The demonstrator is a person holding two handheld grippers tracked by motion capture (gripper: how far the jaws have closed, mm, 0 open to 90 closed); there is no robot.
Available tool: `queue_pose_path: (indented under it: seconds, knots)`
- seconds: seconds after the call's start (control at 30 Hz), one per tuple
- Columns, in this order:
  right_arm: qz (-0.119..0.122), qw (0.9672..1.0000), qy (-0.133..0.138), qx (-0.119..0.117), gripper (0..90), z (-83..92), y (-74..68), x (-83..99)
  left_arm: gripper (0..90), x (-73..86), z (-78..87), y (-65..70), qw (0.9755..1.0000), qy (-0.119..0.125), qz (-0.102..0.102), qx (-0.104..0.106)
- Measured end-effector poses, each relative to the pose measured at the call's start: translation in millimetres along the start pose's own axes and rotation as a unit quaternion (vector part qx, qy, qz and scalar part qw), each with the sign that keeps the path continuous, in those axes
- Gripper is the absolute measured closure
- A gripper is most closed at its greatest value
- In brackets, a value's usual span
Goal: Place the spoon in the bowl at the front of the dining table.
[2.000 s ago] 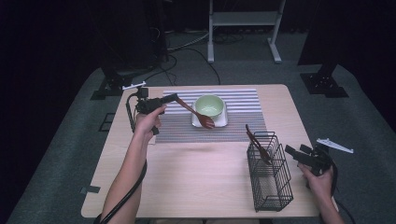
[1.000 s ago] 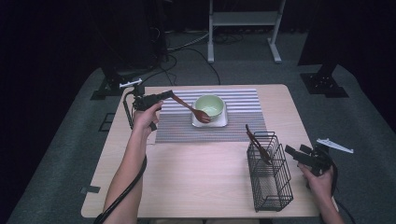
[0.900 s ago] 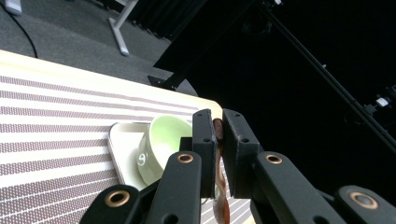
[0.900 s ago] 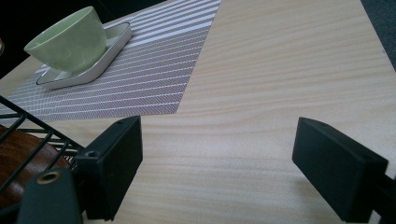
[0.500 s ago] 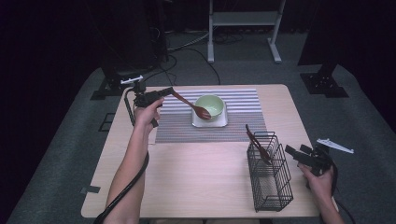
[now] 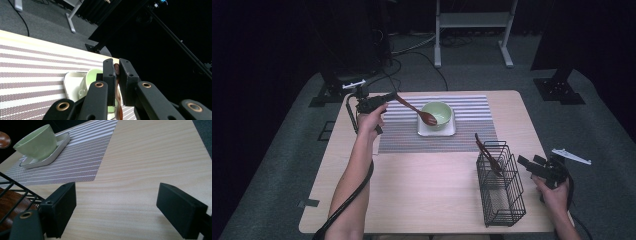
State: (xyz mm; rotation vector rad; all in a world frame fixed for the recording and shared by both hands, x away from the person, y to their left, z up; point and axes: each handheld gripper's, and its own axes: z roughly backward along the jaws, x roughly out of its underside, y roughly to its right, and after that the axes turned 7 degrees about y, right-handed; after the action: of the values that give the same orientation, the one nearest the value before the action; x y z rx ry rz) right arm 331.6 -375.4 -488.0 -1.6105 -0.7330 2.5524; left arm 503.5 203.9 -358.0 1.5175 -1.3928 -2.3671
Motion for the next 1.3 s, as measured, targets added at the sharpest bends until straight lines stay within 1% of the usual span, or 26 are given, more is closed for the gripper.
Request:
queue_pose_path:
  seconds: [0.23, 0.37, 0.5, 0.63, 0.73, 0.93, 1.0, 1.07, 1.23, 1.3]
  knots:
    - [-0.001, 1.0000, 0.000, 0.000, 14.6, 0.3, 0.4, 0.1, 84.2, 0.5, -2.6, -0.8, 1.0000, -0.001, -0.001, -0.003]
    - [0.001, 1.0000, -0.001, 0.001, 14.6, 0.4, 0.1, 0.2, 84.2, 1.1, -4.9, -4.1, 1.0000, -0.003, 0.003, -0.004]
    - [-0.002, 1.0000, 0.000, 0.001, 14.6, 0.6, 0.5, 0.2, 84.2, 2.5, -6.7, -7.1, 0.9999, -0.001, 0.010, -0.007]
    - [-0.001, 1.0000, 0.000, 0.000, 14.6, 0.8, 0.4, 0.3, 84.2, 4.3, -9.2, -8.7, 0.9999, -0.002, 0.009, -0.014]
    - [-0.002, 1.0000, -0.001, 0.000, 14.6, 0.9, 0.5, 0.4, 84.1, 4.5, -10.4, -8.6, 0.9998, 0.004, 0.012, -0.012]
    - [-0.002, 1.0000, 0.000, 0.000, 14.6, 0.9, 0.7, 0.3, 84.1, 3.7, -12.9, -8.0, 0.9997, 0.011, 0.015, -0.017]
    - [-0.002, 1.0000, 0.000, -0.002, 14.6, 0.9, 0.9, 0.4, 84.2, 4.0, -14.1, -7.3, 0.9997, 0.013, 0.013, -0.019]
    - [-0.003, 1.0000, -0.001, -0.002, 14.6, 0.9, 1.0, 0.3, 84.2, 4.7, -15.0, -7.2, 0.9997, 0.015, 0.015, -0.016]
    - [-0.002, 1.0000, -0.001, -0.002, 14.6, 0.9, 0.8, 0.3, 84.2, 7.4, -17.7, -7.3, 0.9996, 0.012, 0.012, -0.025]
    - [-0.003, 1.0000, -0.001, -0.002, 14.6, 0.9, 1.0, 0.3, 84.2, 8.9, -18.5, -8.4, 0.9994, 0.013, 0.015, -0.027]
